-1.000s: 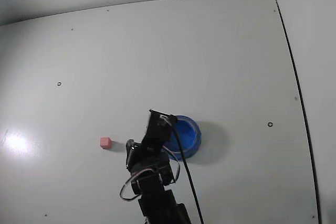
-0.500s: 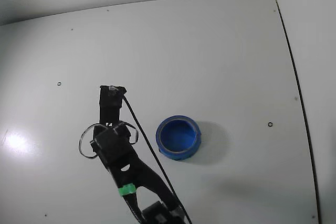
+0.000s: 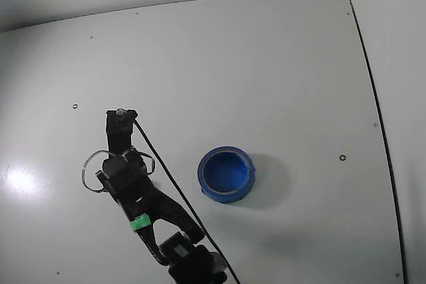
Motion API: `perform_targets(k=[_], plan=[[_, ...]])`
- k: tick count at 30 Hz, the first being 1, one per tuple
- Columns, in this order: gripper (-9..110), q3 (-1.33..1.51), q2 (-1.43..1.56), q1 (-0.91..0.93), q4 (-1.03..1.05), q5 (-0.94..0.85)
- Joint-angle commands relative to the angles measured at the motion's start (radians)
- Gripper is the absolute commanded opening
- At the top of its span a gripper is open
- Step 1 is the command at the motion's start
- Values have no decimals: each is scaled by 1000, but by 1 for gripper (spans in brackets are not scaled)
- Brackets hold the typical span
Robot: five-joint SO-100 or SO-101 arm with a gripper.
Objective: Grasp a block and put it in the bin.
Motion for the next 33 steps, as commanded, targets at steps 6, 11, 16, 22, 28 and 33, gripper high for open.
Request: perform_targets(k=[6,11,16,22,28,33], plan=[[19,-209,-97,0,-12,-9],[19,-219,-166,2,-12,-12],[19,-222,-236,2,-12,-12],[19,-222,-285,2,-43,-12],[19,-222,-304,3,-98,-14],[19,-222,-328,5,-109,-37]])
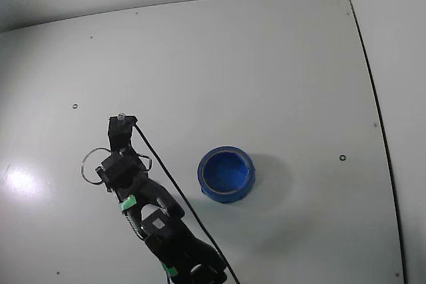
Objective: Grasp a block and put it in the bin.
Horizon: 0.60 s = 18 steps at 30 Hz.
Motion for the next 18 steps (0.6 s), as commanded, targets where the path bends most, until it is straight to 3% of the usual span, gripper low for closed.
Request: perform_targets(k=[1,18], plan=[[19,-83,14,5,-15,-40],[19,-83,-8,120,-15,-80]])
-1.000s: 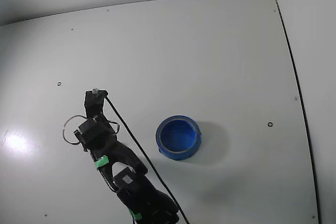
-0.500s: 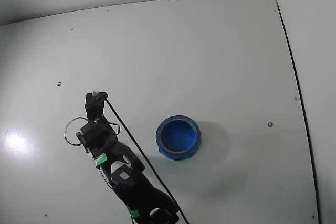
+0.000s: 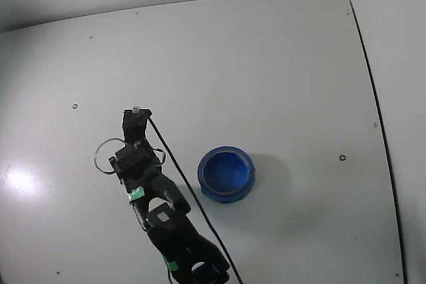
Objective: Grasp a block and put it in the bin.
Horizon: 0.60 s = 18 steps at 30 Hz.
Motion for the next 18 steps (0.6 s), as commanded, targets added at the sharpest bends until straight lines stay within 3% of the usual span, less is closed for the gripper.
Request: perform_targets(k=[1,10,15,18], plan=[[19,-74,25,8,-15,-8],[17,-61,23,8,-15,-8],[0,-61,26,8,-15,0],[0,-61,38,11,-15,6]])
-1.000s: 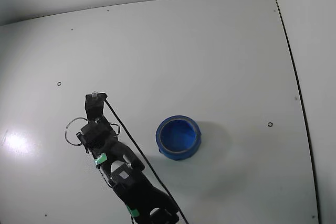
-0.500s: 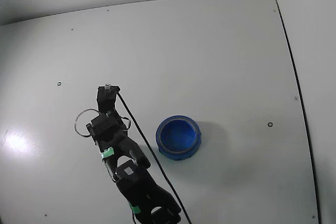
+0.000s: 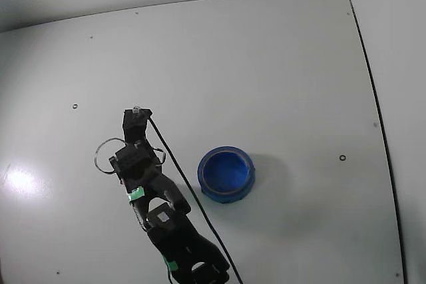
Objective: Grasp a block and put it in the bin.
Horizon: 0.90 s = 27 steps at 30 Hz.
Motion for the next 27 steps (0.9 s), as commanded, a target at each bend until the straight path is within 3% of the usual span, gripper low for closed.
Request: perform_targets(k=[1,6,15,21,27], plan=[[2,-61,38,14,-15,8],[0,-60,98,107,-15,95],[0,23,454,436,-15,288],[0,235,638,571,-15,270],[0,471,730,592,-17,224]])
